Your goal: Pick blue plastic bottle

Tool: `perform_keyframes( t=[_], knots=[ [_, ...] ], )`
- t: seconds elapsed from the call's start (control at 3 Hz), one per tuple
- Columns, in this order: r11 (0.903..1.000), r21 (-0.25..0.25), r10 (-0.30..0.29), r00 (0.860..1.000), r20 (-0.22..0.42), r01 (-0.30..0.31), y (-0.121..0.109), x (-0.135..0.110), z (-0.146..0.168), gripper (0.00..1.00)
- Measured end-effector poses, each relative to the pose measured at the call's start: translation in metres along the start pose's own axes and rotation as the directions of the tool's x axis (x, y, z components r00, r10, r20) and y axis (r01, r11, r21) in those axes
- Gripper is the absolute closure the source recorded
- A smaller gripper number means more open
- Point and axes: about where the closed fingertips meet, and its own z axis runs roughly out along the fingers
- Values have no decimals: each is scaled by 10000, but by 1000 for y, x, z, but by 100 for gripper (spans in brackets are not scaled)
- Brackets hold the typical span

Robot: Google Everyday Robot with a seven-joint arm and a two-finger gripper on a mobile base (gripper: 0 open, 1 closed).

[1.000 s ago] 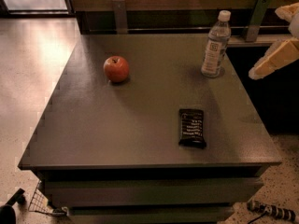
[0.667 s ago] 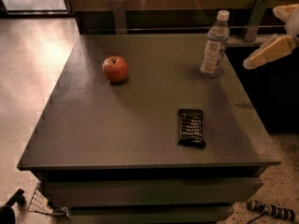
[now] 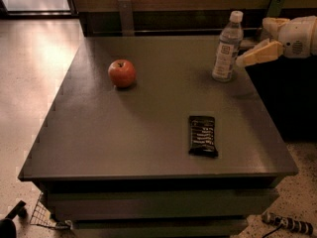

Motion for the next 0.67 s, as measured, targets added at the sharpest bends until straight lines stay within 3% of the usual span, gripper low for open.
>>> perform_keyframes(
  t=[0.67],
  knots=[
    [9943,-938,671,9813,1803,-508,0,-6,43,2]
  ],
)
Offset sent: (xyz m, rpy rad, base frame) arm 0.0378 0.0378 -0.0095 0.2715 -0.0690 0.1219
